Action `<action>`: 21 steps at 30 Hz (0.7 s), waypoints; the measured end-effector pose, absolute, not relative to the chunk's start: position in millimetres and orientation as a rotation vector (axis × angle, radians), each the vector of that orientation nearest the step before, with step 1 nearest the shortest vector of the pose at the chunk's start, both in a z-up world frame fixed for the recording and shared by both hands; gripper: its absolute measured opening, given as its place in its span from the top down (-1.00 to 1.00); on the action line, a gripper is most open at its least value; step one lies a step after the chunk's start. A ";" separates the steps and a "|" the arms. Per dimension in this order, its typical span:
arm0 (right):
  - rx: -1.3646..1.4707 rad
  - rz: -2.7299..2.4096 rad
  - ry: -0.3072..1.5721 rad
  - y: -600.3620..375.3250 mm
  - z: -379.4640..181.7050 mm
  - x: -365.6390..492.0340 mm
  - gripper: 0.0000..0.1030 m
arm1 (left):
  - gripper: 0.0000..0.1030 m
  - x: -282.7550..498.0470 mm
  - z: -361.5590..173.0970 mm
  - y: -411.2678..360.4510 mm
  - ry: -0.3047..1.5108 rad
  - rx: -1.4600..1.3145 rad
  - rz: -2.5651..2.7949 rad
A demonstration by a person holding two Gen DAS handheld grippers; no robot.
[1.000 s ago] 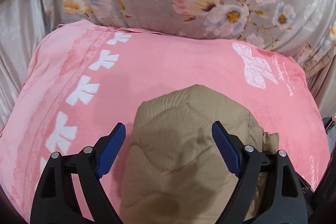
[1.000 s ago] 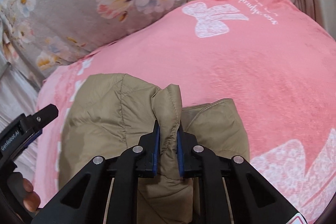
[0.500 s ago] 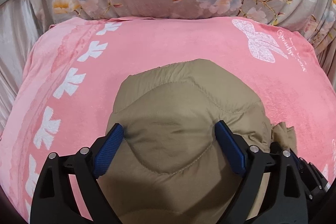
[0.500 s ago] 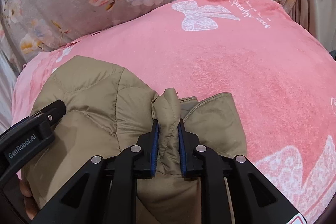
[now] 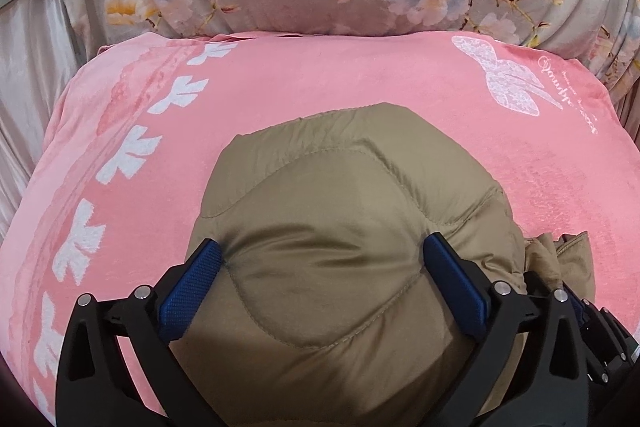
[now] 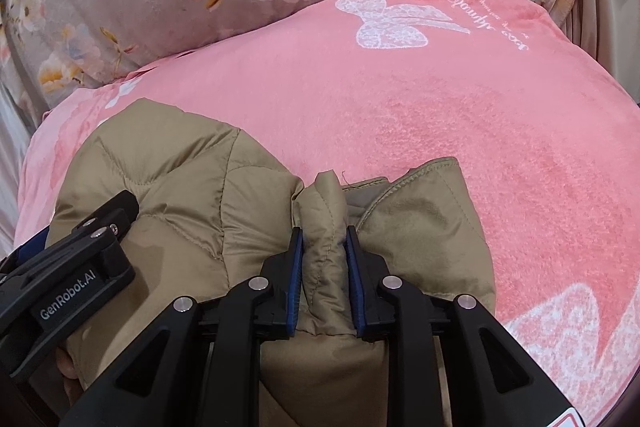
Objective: Fold large clothes
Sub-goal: 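Pinch the jacket fold with the right gripper while the left gripper presses the bundle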
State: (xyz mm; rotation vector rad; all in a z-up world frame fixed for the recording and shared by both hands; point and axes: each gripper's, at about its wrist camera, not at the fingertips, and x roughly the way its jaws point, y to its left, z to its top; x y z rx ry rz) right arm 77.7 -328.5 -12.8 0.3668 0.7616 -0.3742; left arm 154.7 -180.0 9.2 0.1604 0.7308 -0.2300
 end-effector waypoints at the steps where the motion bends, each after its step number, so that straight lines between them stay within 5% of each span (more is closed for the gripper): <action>1: 0.366 -0.375 0.761 -328.3 -13.2 78.1 0.57 | -0.91 155.0 8.5 -180.1 0.730 0.160 -0.230; 21: 0.379 -0.375 0.722 -331.6 -19.2 81.5 0.54 | -0.91 155.6 -4.8 -187.1 0.667 0.179 -0.181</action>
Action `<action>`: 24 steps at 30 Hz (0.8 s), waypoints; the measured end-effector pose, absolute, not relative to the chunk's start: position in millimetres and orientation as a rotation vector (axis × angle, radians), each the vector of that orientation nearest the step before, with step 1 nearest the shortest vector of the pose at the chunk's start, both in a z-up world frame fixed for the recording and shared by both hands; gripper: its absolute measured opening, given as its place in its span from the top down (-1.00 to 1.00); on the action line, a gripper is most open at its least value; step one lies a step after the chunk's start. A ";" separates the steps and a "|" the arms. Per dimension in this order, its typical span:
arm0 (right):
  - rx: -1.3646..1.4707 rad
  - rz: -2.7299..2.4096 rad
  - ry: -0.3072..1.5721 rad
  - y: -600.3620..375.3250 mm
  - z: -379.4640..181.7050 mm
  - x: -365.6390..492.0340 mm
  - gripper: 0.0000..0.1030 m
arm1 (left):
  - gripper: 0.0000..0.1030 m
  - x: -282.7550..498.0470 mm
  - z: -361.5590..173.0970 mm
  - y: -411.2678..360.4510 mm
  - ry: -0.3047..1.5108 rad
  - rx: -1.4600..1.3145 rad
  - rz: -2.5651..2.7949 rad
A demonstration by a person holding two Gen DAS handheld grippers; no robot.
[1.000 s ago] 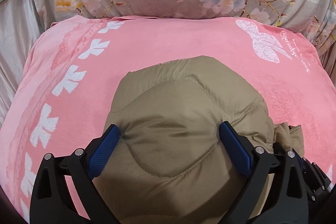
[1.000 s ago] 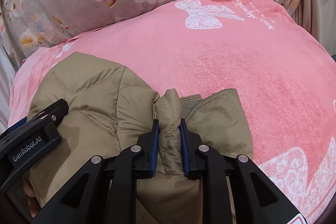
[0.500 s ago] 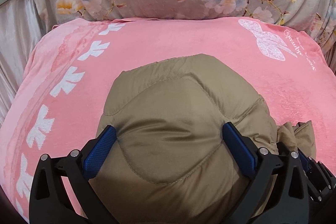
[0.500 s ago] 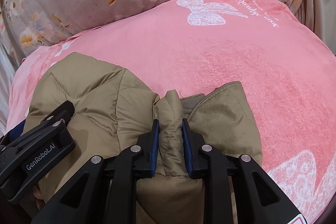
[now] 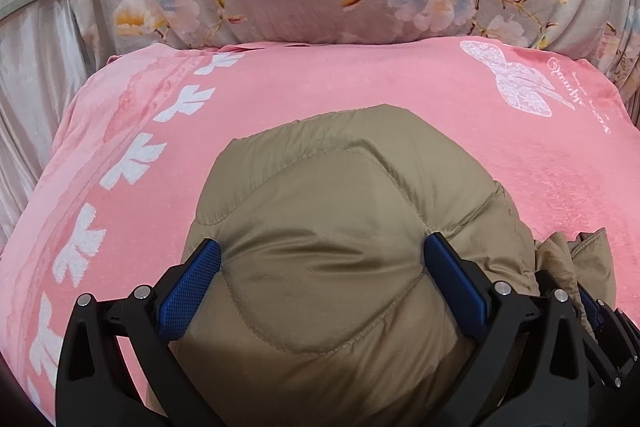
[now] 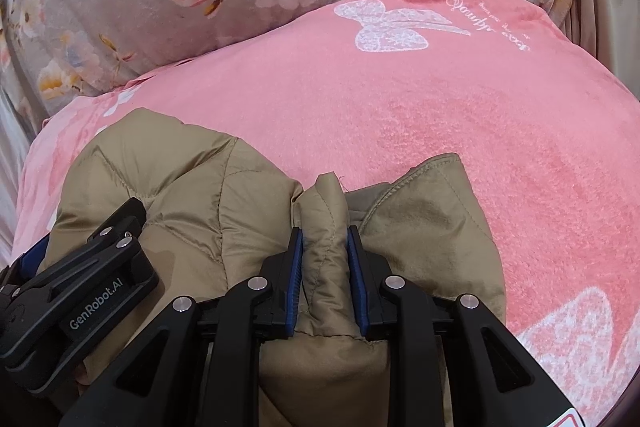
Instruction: Fold large clothes
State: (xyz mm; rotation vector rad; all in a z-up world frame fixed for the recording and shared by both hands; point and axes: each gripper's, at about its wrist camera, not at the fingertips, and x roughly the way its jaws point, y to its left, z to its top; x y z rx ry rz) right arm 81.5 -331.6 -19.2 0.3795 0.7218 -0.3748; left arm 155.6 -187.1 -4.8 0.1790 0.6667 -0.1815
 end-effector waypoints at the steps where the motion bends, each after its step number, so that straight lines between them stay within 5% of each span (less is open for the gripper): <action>1: 0.385 -0.371 0.719 -332.4 -19.6 81.4 0.53 | -0.91 155.9 -5.0 -187.4 0.666 0.179 -0.178; 15: 0.462 -0.227 0.746 -304.0 34.2 -15.7 0.49 | -0.90 69.0 22.6 -128.2 0.718 0.225 -0.283; 24: 0.355 -0.227 0.849 -249.4 0.0 -71.2 0.49 | -0.91 29.8 -15.0 -69.0 0.897 0.060 -0.340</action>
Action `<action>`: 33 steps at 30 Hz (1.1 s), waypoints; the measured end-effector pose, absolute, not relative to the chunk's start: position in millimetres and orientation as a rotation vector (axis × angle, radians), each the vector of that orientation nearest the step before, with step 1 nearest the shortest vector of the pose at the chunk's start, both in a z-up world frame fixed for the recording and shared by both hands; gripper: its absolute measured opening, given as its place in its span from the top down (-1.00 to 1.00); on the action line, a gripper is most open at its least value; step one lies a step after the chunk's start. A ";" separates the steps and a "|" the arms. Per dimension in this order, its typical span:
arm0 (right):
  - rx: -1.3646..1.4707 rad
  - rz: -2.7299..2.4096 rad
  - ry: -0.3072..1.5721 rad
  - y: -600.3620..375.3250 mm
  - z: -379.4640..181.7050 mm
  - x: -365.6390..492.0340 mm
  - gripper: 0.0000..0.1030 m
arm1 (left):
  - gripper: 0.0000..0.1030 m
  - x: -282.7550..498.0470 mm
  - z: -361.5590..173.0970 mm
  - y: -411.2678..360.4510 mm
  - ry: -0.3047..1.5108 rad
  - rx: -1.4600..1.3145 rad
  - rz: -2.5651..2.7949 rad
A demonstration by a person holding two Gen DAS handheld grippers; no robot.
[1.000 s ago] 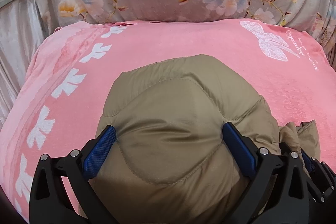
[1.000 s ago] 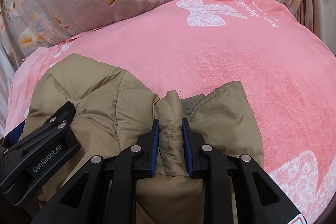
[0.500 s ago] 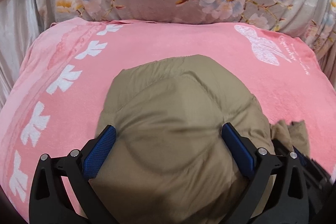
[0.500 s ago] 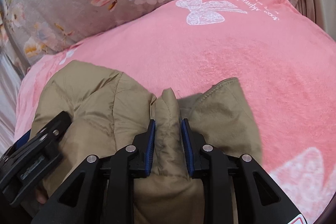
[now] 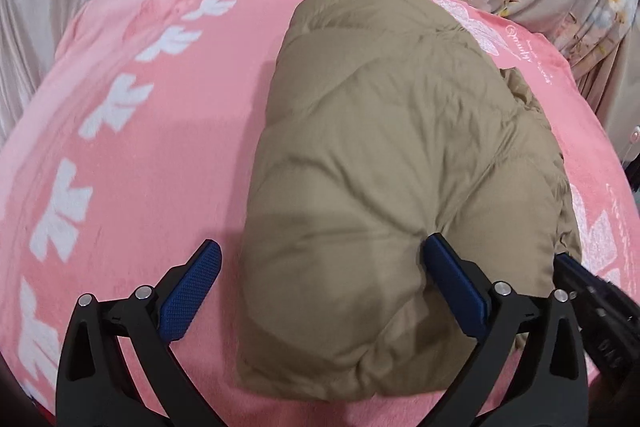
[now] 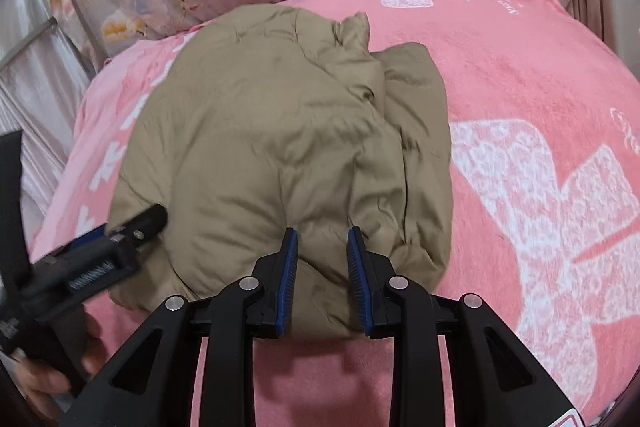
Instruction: Fold large clothes
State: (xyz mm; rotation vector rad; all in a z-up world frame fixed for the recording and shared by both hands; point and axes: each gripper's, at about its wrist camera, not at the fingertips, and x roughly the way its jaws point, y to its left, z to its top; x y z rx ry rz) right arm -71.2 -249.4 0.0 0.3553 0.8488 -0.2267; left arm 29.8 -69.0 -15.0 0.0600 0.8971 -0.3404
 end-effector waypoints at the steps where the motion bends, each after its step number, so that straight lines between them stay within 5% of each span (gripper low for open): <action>1: 0.331 -0.236 0.849 -246.4 -3.5 -71.1 0.49 | -0.91 27.8 -16.8 -66.2 0.903 0.052 -0.343; 12: 0.333 -0.223 0.785 -252.9 -1.1 -81.9 0.41 | -0.91 18.1 -28.4 -68.6 0.843 0.090 -0.332; 16: 0.537 -0.236 0.709 -312.2 26.4 -95.7 -0.01 | -0.91 22.9 -20.5 -60.4 0.893 0.053 -0.348; 24: 0.855 -0.140 0.819 -400.9 0.2 -71.3 -0.02 | -0.91 41.7 22.3 -39.0 0.857 -0.012 -0.381; 33: 0.972 0.033 1.000 -378.9 -39.7 -18.8 -0.03 | -0.91 117.3 2.6 -32.6 1.068 -0.222 -0.507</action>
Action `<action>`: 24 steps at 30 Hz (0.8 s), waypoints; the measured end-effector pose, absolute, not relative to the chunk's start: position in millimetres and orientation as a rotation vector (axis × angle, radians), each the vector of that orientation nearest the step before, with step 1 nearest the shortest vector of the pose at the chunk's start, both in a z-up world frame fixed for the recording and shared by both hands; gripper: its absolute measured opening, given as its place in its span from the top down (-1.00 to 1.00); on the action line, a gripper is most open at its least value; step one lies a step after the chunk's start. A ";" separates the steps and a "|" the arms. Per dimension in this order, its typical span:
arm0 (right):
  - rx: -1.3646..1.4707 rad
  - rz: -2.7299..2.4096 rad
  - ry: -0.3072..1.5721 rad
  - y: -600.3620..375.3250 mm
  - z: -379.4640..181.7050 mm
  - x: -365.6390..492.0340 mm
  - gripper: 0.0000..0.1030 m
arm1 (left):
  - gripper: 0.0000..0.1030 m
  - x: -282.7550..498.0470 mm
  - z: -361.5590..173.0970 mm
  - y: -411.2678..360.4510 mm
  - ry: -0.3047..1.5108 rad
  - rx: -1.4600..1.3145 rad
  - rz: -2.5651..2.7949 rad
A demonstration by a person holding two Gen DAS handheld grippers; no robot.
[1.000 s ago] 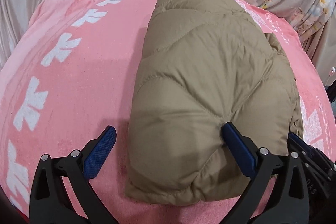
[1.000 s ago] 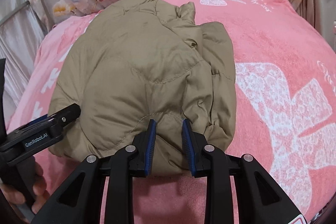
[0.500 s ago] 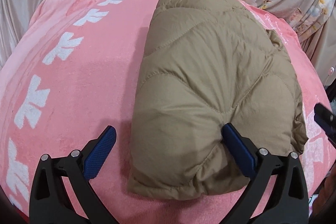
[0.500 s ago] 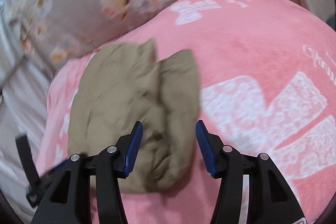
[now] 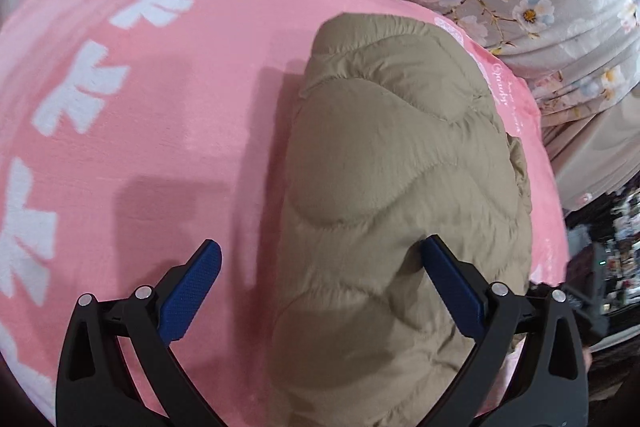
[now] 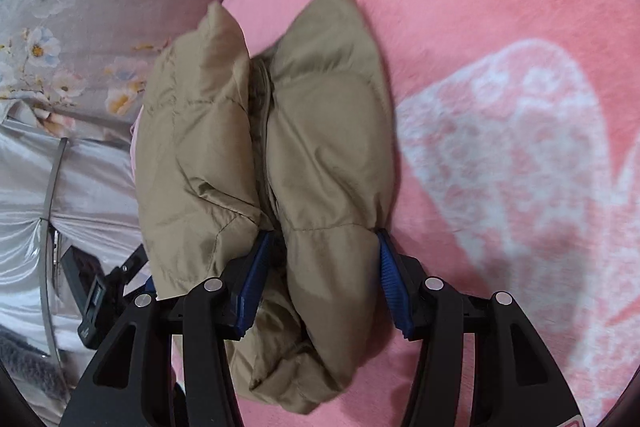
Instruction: Fold large clothes
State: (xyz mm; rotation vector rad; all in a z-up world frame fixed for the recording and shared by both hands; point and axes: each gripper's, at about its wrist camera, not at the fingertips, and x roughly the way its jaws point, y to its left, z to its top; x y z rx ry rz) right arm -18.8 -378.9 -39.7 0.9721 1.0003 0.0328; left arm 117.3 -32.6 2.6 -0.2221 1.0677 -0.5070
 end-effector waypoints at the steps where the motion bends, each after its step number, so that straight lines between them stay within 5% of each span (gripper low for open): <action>1: 0.988 0.042 1.007 -376.2 -44.0 -14.0 -0.03 | -0.91 123.0 -2.2 -34.2 1.086 -0.251 -0.541; 10: 1.077 0.152 0.991 -373.3 -58.8 11.6 -0.04 | -0.91 140.7 -23.9 -59.0 1.140 -0.339 -0.689; 12: 1.019 0.155 0.998 -366.9 -54.1 20.2 0.11 | -0.91 137.7 -19.8 -64.8 1.123 -0.309 -0.688; 13: 1.009 0.173 0.996 -364.6 -53.3 20.8 0.41 | -0.91 135.2 -15.9 -68.8 1.107 -0.281 -0.685; 16: 0.908 0.160 0.978 -350.6 -38.2 28.7 0.68 | -0.63 125.5 2.0 -75.6 1.034 -0.198 -0.656; 20: 0.807 0.127 0.915 -338.7 -11.6 25.1 0.74 | -0.13 118.5 31.7 -68.5 0.946 -0.161 -0.672; 24: 0.733 0.133 0.792 -332.5 25.1 8.9 0.75 | -0.02 105.7 69.6 -59.2 0.832 -0.122 -0.693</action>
